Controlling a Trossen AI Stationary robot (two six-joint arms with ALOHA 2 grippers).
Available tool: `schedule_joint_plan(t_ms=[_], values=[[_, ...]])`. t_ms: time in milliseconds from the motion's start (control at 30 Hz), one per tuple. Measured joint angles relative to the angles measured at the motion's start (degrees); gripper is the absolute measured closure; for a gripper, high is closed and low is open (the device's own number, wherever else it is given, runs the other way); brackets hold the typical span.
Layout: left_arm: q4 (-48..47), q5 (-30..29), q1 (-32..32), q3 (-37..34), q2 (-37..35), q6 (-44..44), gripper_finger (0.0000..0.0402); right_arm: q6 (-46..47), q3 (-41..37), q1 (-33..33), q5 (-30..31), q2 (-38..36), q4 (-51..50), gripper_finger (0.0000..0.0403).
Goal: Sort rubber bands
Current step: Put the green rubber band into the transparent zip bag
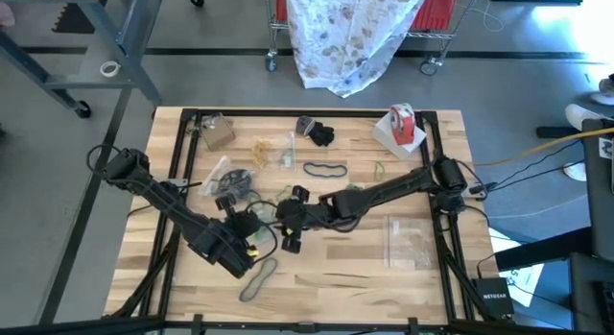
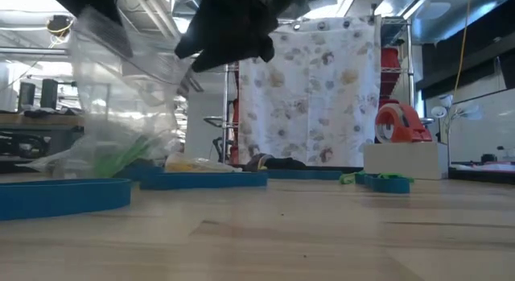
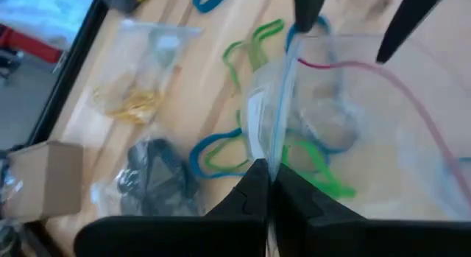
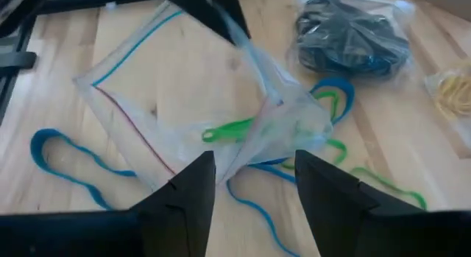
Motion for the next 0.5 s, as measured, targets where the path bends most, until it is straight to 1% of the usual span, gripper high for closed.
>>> schedule_joint_plan(t_ms=[167,267,367,433,500], values=[[1.2,-0.15,0.07,0.0,0.0,0.52,0.0402,1.68,0.04,0.38,2.25,-1.02,-2.28,0.0224],[0.15,0.21,0.07,0.0,0.0,-0.03,0.0401,1.84,0.14,0.75,6.38,-3.54,-7.96,0.0224],[-1.16,1.12,0.01,0.0,0.0,-1.34,0.0401,3.55,0.2,0.64,10.72,-4.8,-16.1,0.0224],[-0.88,1.16,-0.17,-0.01,0.0,-1.57,0.0402,4.37,0.12,0.0,11.58,-4.74,-19.28,0.0224],[-0.49,1.22,-0.25,-0.02,0.0,-1.5,0.0401,4.44,-0.72,-1.03,11.6,-4.49,-19.89,0.0224]])
